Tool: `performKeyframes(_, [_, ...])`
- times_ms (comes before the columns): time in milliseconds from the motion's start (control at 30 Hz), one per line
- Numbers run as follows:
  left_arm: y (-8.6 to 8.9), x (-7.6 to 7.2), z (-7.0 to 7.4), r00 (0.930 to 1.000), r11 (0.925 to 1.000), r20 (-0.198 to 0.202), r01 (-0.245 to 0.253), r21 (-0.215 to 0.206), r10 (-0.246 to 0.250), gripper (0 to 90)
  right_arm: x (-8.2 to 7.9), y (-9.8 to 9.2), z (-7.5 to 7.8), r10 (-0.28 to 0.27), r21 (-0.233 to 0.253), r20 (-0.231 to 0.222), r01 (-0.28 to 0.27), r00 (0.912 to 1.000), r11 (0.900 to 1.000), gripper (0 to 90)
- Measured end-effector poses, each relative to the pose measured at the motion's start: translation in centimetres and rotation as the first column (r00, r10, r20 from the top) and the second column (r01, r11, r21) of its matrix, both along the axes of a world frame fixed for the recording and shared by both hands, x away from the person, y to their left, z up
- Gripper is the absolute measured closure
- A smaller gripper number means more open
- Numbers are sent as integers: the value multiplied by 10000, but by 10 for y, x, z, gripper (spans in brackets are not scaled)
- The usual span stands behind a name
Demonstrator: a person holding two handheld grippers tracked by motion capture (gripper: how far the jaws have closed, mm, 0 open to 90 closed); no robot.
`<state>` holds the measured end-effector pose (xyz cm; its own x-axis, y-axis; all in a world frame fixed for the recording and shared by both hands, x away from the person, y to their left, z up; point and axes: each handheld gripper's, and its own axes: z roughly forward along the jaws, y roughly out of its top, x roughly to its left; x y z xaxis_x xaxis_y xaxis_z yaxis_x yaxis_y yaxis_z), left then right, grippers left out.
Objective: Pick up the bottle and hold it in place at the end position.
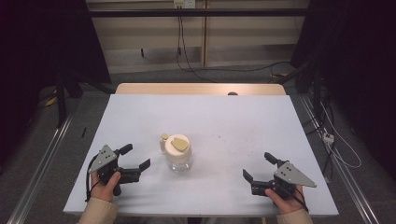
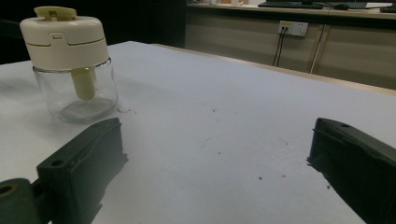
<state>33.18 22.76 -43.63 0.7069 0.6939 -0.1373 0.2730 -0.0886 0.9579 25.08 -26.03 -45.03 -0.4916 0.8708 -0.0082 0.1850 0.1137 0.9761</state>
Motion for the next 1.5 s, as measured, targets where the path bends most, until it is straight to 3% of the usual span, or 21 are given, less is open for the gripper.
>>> performKeyframes(433, [-6, -1, 2, 9999, 9999, 58, 137, -41, -137, 45, 1, 2, 0, 45, 29, -69, -45, 10000, 10000, 28])
performKeyframes(900, [-26, 0, 4, 9979, 9978, 68, 646, -120, -646, 45, 2, 3, 0, 35, 13, -43, -35, 10000, 10000, 28])
performKeyframes(1500, [-50, 2, 1, 9958, 9961, -315, 865, 154, -860, 49, 3, 5, 0, 116, -47, -52, -116, 9999, 9999, 30])
